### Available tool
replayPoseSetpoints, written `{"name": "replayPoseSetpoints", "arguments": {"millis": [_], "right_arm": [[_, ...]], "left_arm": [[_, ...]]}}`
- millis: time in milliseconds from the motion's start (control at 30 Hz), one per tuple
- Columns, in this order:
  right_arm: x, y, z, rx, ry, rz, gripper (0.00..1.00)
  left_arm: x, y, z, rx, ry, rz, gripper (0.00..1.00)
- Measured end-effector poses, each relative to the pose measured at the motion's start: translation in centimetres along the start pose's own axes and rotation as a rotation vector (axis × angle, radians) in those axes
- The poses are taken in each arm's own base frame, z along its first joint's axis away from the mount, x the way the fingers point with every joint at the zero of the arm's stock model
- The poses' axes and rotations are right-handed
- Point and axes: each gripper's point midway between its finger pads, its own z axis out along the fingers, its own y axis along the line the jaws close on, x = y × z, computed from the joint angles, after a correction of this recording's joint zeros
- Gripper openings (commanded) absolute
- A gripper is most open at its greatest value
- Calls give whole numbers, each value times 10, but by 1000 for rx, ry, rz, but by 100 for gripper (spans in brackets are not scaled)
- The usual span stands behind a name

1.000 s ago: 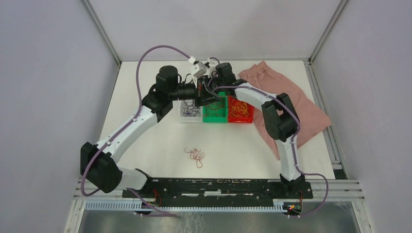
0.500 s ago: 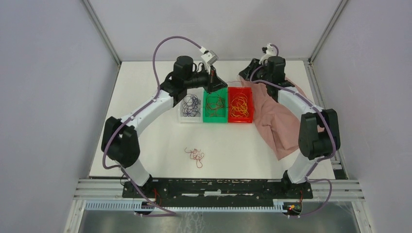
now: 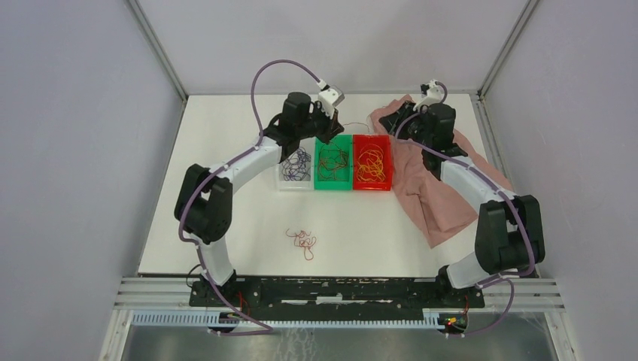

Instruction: Untangle the cables

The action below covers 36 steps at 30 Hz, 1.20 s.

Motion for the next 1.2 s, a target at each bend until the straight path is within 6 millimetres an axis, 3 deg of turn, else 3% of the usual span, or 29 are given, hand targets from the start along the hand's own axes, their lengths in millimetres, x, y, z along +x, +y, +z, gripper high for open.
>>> {"name": "replayPoseSetpoints", "arguments": {"millis": [200, 300, 567, 733, 933, 1200], "right_arm": [[3, 15, 2, -46, 5, 25, 30], [17, 31, 7, -84, 31, 22, 29], [72, 61, 20, -145, 160, 13, 26], [101, 65, 27, -145, 223, 9, 25], [118, 67, 30, -141, 253, -4, 24], [149, 52, 53, -66, 323, -63, 20]], "left_arm": [[47, 23, -3, -99, 92, 125, 3], [65, 28, -6, -118, 141, 177, 3], [67, 46, -9, -210, 180, 319, 3], [71, 51, -12, -249, 215, 352, 3], [79, 53, -15, -268, 274, 370, 3], [82, 45, -16, -233, 333, 413, 3]]}}
